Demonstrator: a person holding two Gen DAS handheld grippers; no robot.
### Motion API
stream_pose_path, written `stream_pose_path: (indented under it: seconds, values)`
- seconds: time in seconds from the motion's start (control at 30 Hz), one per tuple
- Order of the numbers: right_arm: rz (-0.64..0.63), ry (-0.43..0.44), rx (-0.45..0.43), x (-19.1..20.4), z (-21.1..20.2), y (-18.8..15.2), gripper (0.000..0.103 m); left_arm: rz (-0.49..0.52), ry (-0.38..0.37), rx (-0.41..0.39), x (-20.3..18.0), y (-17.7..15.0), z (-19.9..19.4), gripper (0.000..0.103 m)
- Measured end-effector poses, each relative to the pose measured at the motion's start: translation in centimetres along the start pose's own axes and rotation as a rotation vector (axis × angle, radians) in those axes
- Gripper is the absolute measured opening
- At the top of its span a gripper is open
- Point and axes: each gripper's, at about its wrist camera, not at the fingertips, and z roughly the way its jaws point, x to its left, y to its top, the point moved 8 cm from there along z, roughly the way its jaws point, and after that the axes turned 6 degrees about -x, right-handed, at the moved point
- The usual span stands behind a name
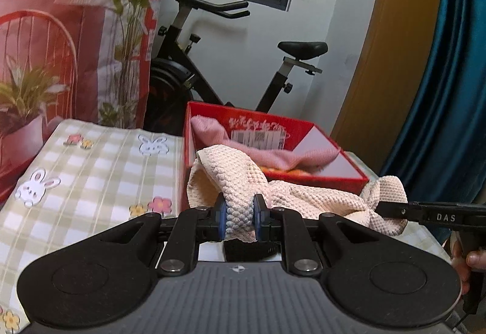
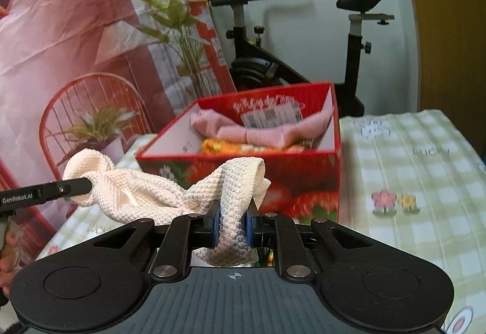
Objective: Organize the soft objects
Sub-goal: 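Lift the beige towel with both grippers over the red box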
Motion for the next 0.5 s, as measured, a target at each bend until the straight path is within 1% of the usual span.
stream_pose_path:
  seconds: [0.27, 0.5]
  values:
    - [-0.049, -0.024, -0.023, -1.0, 1.9, 3.8, 0.015, -0.006, -0.012, -0.003, 0.1, 2.3, 2.7, 0.018]
    - [-0.065, -0.063, -0.010, -2.8, 5.0, 6.2, 0.015, 0.006, -0.004, 0.014, 0.0, 4.2, 6.2, 0.018]
